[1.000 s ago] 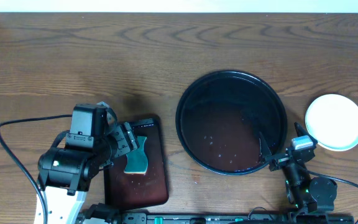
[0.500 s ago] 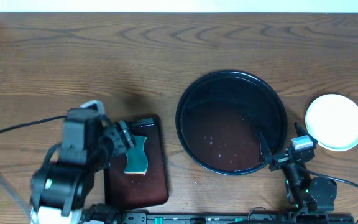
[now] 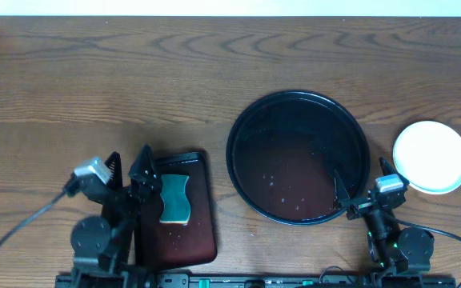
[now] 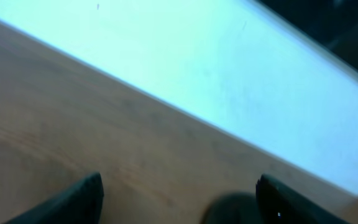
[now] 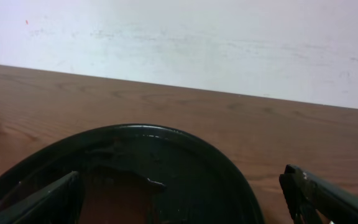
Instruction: Clean dirty plates on tray and stack at the side
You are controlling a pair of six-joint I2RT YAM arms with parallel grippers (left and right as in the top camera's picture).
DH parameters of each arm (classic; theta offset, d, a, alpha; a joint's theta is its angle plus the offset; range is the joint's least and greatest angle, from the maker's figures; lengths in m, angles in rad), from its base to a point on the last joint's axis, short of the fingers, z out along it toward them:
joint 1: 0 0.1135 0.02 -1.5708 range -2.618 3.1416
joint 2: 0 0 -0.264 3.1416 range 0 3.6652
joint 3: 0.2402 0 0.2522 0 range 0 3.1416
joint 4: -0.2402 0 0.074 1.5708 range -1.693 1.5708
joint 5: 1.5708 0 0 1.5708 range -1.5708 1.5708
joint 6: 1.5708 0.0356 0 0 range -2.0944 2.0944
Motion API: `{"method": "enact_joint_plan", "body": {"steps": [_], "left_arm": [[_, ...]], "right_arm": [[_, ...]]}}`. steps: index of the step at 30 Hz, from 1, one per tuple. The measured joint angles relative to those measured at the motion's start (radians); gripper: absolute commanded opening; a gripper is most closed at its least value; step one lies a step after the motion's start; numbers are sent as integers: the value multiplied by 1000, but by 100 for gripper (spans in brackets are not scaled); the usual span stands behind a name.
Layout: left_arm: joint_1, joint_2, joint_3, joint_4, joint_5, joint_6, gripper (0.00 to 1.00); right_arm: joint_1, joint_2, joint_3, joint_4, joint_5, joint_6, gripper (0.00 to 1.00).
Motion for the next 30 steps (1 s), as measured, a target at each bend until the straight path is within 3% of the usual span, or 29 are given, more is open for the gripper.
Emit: {"method": "enact_joint_plan", "body": {"steps": [6, 10, 30], "left_arm": [[14, -179, -218, 192, 0, 0, 79], [16, -204, -309, 291, 0, 0, 79], [59, -205, -325, 88, 0, 23, 79]], "right_arm": [[0, 0, 0, 0, 0, 0, 99], [0, 0, 0, 0, 0, 0, 99], [0, 0, 0, 0, 0, 0, 99]]}}
